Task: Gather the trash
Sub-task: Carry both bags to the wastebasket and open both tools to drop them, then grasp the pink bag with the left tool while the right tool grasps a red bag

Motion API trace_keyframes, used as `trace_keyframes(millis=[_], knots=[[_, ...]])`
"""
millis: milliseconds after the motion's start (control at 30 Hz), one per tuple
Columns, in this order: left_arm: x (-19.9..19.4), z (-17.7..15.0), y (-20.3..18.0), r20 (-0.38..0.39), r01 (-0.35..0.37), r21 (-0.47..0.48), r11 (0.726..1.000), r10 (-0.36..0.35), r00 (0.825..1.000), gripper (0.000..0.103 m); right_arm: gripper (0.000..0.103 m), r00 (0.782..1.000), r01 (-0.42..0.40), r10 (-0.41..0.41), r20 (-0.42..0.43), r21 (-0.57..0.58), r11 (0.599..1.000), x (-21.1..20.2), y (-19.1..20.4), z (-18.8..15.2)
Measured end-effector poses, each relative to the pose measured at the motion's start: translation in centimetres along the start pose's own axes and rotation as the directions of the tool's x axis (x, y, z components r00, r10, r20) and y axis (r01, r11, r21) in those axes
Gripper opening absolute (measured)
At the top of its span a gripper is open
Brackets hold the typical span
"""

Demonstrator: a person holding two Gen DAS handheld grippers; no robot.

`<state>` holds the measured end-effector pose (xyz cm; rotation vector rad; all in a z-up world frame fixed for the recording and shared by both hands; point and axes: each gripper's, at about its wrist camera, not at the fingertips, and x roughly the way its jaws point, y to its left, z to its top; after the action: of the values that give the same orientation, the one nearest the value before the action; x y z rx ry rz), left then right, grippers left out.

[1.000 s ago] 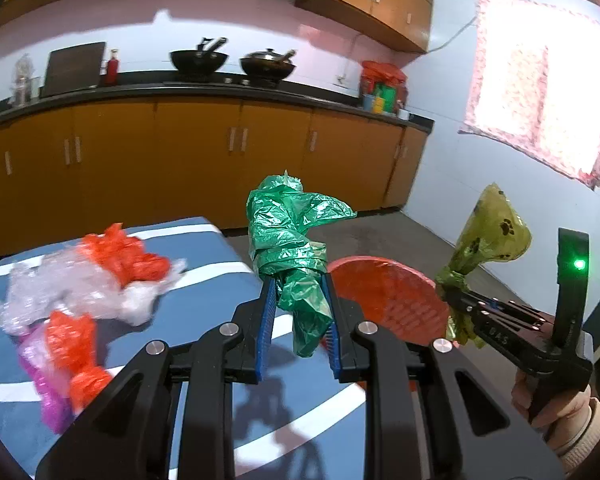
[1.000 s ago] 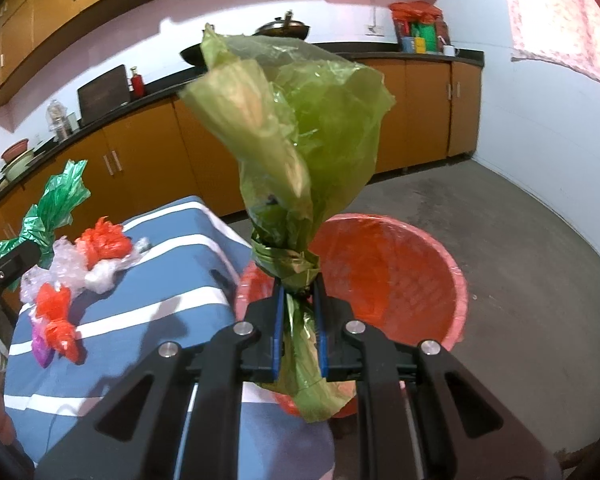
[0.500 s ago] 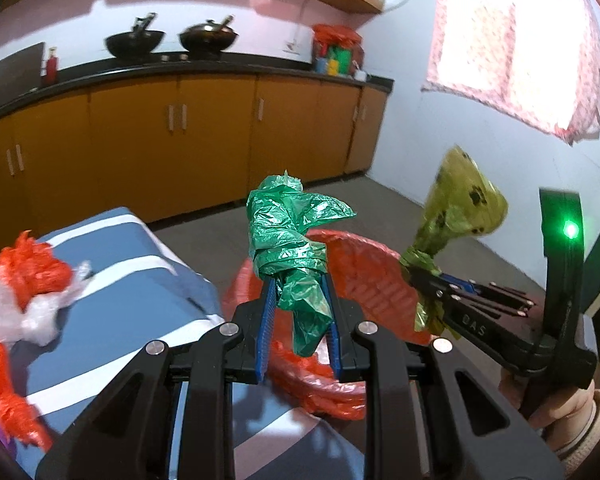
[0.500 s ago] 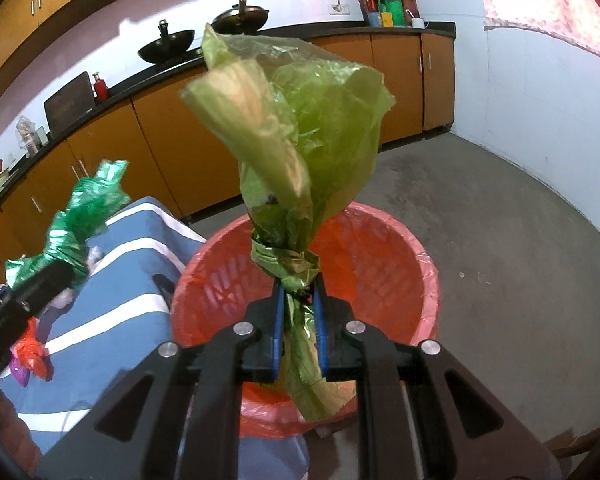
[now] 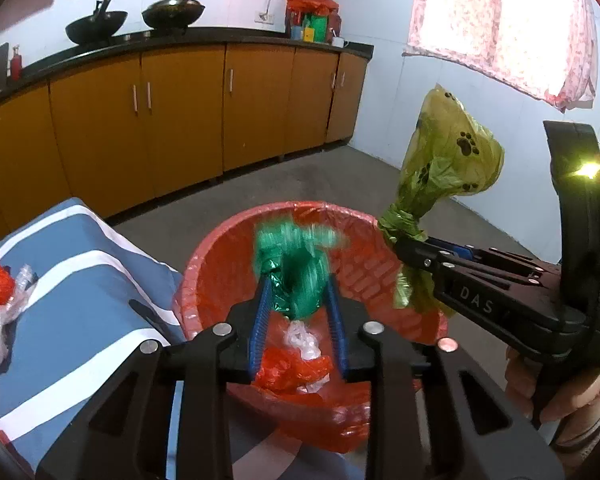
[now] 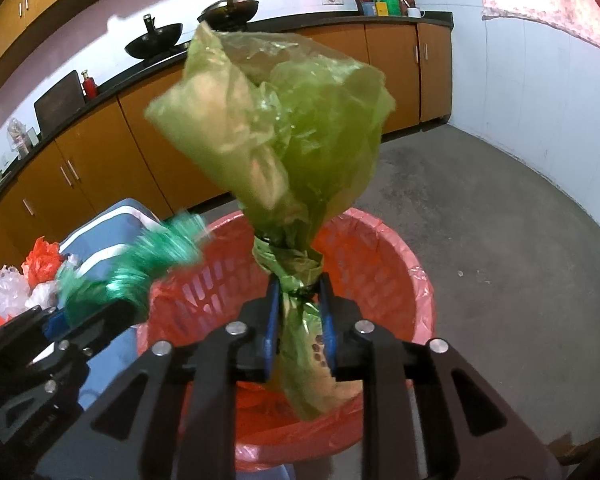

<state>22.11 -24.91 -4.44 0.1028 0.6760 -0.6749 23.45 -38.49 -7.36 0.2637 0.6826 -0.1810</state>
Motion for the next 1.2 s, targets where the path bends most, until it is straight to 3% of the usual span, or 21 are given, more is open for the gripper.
trace_keyframes(millis=[200, 400, 633, 800, 900, 1000, 1200], knots=[[0.2, -0.6, 0.6, -0.018, -0.010, -0.011, 1.000, 0.010, 1.000, 0.034, 0.029, 1.000, -0.003, 0.003, -0.022, 0.009, 1.000, 0.6, -0.5, -0.8], [-2.1, -0.8, 2.2, 0.011, -0.048, -0.053, 0.997, 0.048, 0.999, 0.034, 0.034, 1.000, -0.003, 0.003, -0.011, 0.013, 1.000, -0.1, -0.4, -0.8], [-7.0, -2.0, 4.8, 0.063, -0.114, -0.093, 0.989, 0.120, 0.991, 0.038, 0.036, 0.999, -0.033, 0.033, -0.001, -0.018, 0.999, -1.7, 1.7, -0.7], [-12.0, -3.8, 7.6, 0.106, -0.191, -0.137, 0.972, 0.207, 0.973, 0.039, 0.037, 0.996, -0.094, 0.094, -0.009, -0.087, 0.992, -2.8, 5.8, -1.0], [-15.6, -5.7, 10.2, 0.132, -0.258, -0.191, 0.947, 0.285, 0.950, 0.042, 0.037, 0.988, -0.152, 0.150, -0.027, -0.128, 0.980, -3.2, 9.0, -1.5], [-18.5, -7.8, 12.8, 0.131, -0.343, -0.237, 0.909, 0.380, 0.916, 0.043, 0.037, 0.974, -0.224, 0.217, -0.059, -0.178, 0.958, -3.4, 13.0, -2.4], [-23.5, -12.5, 19.4, 0.061, -0.505, -0.362, 0.784, 0.560, 0.826, 0.044, 0.037, 0.926, -0.376, 0.347, -0.150, -0.266, 0.888, -3.4, 22.0, -5.7]])
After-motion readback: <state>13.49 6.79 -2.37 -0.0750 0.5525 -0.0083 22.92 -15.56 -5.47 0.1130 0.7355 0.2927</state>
